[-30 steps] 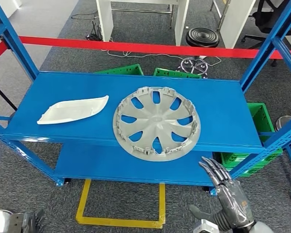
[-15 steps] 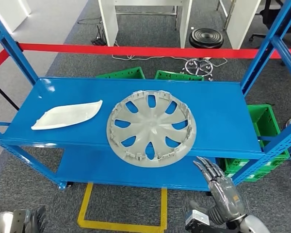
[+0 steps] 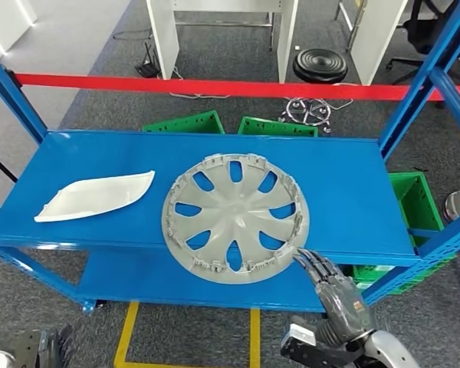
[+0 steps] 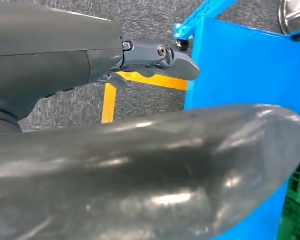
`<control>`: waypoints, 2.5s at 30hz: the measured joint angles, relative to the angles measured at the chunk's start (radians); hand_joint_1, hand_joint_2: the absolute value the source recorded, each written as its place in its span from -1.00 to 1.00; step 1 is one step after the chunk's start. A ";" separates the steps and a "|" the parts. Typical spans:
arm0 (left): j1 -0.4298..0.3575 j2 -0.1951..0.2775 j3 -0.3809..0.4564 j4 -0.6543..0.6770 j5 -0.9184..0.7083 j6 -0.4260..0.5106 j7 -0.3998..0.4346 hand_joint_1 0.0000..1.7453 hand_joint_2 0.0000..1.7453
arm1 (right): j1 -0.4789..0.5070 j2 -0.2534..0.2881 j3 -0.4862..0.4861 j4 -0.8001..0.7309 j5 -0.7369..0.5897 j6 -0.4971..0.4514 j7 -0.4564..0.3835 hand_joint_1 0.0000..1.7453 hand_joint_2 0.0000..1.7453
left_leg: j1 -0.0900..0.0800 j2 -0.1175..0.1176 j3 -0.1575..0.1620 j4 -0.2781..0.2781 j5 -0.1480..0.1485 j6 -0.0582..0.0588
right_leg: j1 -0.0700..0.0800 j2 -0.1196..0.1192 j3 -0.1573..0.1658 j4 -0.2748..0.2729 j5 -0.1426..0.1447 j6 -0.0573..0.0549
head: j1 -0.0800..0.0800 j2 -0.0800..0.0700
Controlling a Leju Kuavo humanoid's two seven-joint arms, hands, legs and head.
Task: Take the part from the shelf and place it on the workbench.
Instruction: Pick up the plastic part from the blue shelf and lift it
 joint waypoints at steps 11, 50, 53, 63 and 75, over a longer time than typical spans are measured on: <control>0.010 0.009 -0.046 0.003 0.041 0.016 0.010 -1.00 -1.00 | -0.018 0.009 0.023 0.042 0.010 0.004 -0.024 -1.00 1.00 | -0.012 -0.009 0.030 -0.002 -0.019 0.035 | 0.011 -0.003 -0.118 0.127 0.006 -0.008 | 0.006 0.000; 0.025 0.023 -0.086 0.003 0.055 0.022 0.020 -1.00 -1.00 | -0.058 0.052 0.080 0.118 0.030 -0.015 -0.053 -1.00 1.00 | -0.020 -0.013 0.037 -0.017 -0.014 0.014 | 0.016 -0.001 -0.074 0.012 0.069 -0.025 | 0.005 0.000; 0.025 0.023 -0.086 0.003 0.055 0.022 0.020 -1.00 -1.00 | -0.059 0.052 0.080 0.119 0.030 -0.015 -0.053 -1.00 1.00 | -0.020 -0.013 0.037 -0.017 -0.014 0.014 | 0.016 -0.001 -0.074 0.012 0.069 -0.025 | 0.005 0.000; 0.025 0.023 -0.086 0.003 0.055 0.022 0.020 -1.00 -1.00 | -0.059 0.053 0.080 0.119 0.030 -0.015 -0.053 -1.00 1.00 | -0.020 -0.013 0.037 -0.017 -0.014 0.014 | 0.016 -0.001 -0.074 0.012 0.069 -0.025 | 0.005 0.000; 0.025 0.023 -0.086 0.003 0.055 0.022 0.020 -1.00 -1.00 | -0.059 0.053 0.081 0.119 0.030 -0.015 -0.053 -1.00 1.00 | -0.020 -0.013 0.037 -0.017 -0.014 0.014 | 0.016 -0.001 -0.074 0.012 0.068 -0.025 | 0.005 0.000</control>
